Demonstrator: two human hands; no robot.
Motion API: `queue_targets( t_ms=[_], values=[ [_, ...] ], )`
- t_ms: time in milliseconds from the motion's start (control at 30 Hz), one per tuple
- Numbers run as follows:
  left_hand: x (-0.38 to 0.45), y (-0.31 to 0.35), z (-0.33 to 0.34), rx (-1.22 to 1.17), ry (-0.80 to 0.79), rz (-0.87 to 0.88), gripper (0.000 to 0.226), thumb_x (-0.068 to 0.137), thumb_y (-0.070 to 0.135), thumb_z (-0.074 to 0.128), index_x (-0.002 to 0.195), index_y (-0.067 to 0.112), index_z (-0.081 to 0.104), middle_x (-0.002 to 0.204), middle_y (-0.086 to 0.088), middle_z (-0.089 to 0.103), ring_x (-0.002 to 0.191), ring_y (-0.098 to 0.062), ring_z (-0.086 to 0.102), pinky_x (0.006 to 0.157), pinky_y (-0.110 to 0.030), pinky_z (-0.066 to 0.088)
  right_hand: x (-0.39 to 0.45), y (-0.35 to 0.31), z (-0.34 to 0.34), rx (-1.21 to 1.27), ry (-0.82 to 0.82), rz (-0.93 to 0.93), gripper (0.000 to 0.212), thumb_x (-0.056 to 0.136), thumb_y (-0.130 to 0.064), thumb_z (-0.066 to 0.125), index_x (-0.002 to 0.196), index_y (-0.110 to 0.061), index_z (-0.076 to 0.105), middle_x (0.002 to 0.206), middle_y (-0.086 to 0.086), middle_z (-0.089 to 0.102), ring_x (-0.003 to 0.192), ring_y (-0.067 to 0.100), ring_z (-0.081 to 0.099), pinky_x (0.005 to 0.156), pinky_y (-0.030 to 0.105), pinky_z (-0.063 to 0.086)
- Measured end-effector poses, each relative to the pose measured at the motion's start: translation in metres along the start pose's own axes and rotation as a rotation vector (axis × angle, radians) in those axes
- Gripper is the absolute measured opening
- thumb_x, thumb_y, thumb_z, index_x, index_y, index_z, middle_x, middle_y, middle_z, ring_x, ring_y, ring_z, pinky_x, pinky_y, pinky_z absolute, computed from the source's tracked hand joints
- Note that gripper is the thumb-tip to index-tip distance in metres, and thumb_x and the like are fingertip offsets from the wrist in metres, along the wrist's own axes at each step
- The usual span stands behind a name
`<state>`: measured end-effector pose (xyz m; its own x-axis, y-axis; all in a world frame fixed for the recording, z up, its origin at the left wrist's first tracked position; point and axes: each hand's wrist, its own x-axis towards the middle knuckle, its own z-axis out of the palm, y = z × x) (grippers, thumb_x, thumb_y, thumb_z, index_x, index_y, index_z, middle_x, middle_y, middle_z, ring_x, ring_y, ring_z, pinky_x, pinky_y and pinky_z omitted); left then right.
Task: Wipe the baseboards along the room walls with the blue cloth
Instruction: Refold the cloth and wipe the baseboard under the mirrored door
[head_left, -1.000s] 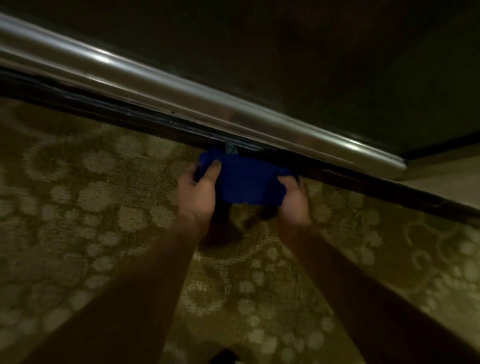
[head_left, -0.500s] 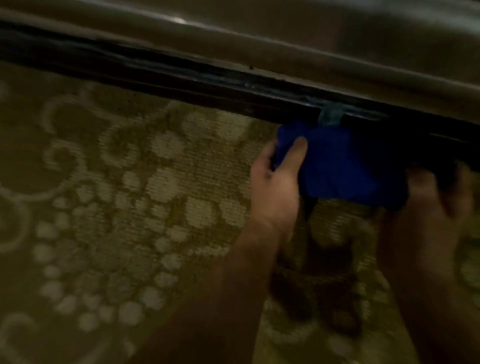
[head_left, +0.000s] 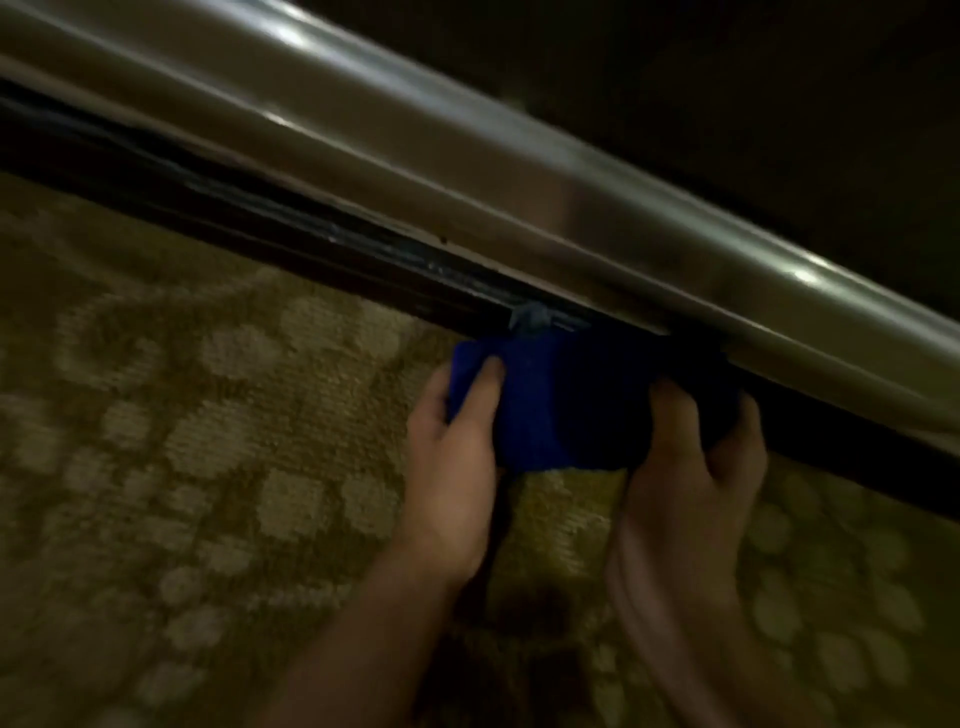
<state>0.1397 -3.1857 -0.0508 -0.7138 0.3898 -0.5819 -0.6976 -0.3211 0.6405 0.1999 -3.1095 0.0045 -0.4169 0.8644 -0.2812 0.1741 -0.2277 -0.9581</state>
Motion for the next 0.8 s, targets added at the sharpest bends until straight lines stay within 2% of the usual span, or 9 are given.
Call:
queue_targets(
  t_ms=[100,167,233,267,367,433,500,700,800],
  values=[
    [0.0,0.003,0.001,0.012,0.002,-0.004,0.022,0.095,0.023,0.064,0.117,0.021,0.068,0.109,0.0,0.077,0.102,-0.016,0.073,0.098,-0.038,0.055,0.001,-0.007,-0.012,-0.143,0.051,0.136,0.023,0.099,-0.02,0.053,0.089,-0.041,0.052,0.094,-0.008,0.062,0.088,0.013,0.064,0.076,0.032,0.053],
    [0.0,0.001,0.002,0.029,-0.006,0.008,0.016,0.093,0.02,0.067,0.109,0.02,0.068,0.108,-0.002,0.076,0.103,-0.02,0.073,0.097,-0.041,0.055,0.009,-0.012,-0.027,-0.193,0.037,0.231,0.024,0.099,-0.021,0.055,0.122,-0.03,0.055,0.117,0.005,0.064,0.103,0.026,0.065,0.09,0.044,0.054],
    [-0.001,0.0,0.003,0.021,-0.028,0.025,0.013,0.092,0.018,0.069,0.105,0.018,0.068,0.108,-0.005,0.076,0.104,-0.024,0.072,0.094,-0.039,0.057,0.015,-0.015,-0.034,-0.3,0.021,0.274,0.052,0.096,-0.027,0.059,0.145,-0.018,0.043,0.133,0.012,0.059,0.111,0.032,0.064,0.096,0.051,0.053],
    [-0.001,0.0,0.003,0.012,-0.039,0.022,0.018,0.091,0.018,0.069,0.109,0.017,0.068,0.111,-0.006,0.075,0.105,-0.024,0.072,0.094,-0.038,0.057,0.015,-0.02,-0.032,-0.337,0.024,0.257,0.052,0.096,-0.028,0.06,0.144,-0.016,0.044,0.131,0.012,0.06,0.109,0.032,0.065,0.095,0.051,0.054],
    [-0.003,0.002,0.001,0.018,-0.024,0.022,0.038,0.09,0.021,0.071,0.127,0.014,0.062,0.118,-0.005,0.072,0.105,-0.021,0.072,0.097,-0.04,0.056,0.017,-0.025,-0.023,-0.331,0.035,0.163,0.021,0.097,-0.021,0.058,0.116,-0.012,0.056,0.12,0.021,0.063,0.103,0.033,0.065,0.096,0.041,0.053],
    [-0.005,0.004,0.003,0.013,-0.002,0.028,0.034,0.094,0.022,0.067,0.126,0.015,0.062,0.119,-0.005,0.071,0.107,-0.021,0.07,0.099,-0.042,0.055,0.013,-0.019,-0.004,-0.303,0.102,0.107,0.03,0.099,-0.019,0.055,0.129,-0.014,0.05,0.129,0.01,0.058,0.114,0.024,0.058,0.101,0.033,0.044],
    [-0.009,0.003,0.007,-0.039,0.067,0.022,0.027,0.098,0.022,0.061,0.124,0.017,0.061,0.118,-0.006,0.07,0.11,-0.023,0.068,0.099,-0.042,0.054,0.004,-0.014,0.024,-0.259,0.098,0.087,0.037,0.1,-0.017,0.054,0.135,-0.017,0.045,0.116,-0.004,0.055,0.11,0.016,0.054,0.101,0.032,0.044],
    [-0.014,-0.001,0.013,-0.035,0.184,0.043,0.029,0.1,0.023,0.057,0.128,0.018,0.061,0.12,-0.007,0.07,0.109,-0.023,0.068,0.099,-0.041,0.054,0.005,-0.01,0.042,-0.286,0.087,0.053,0.014,0.096,-0.017,0.057,0.107,-0.014,0.05,0.108,0.008,0.063,0.096,0.023,0.062,0.09,0.038,0.053],
    [-0.009,-0.001,0.006,0.069,0.095,0.038,0.033,0.091,0.026,0.068,0.124,0.021,0.064,0.122,-0.005,0.07,0.111,-0.021,0.068,0.102,-0.042,0.051,0.017,-0.001,0.001,-0.177,0.17,0.172,0.032,0.097,-0.014,0.056,0.127,-0.007,0.053,0.115,0.012,0.065,0.097,0.02,0.062,0.085,0.035,0.052]
  ],
)
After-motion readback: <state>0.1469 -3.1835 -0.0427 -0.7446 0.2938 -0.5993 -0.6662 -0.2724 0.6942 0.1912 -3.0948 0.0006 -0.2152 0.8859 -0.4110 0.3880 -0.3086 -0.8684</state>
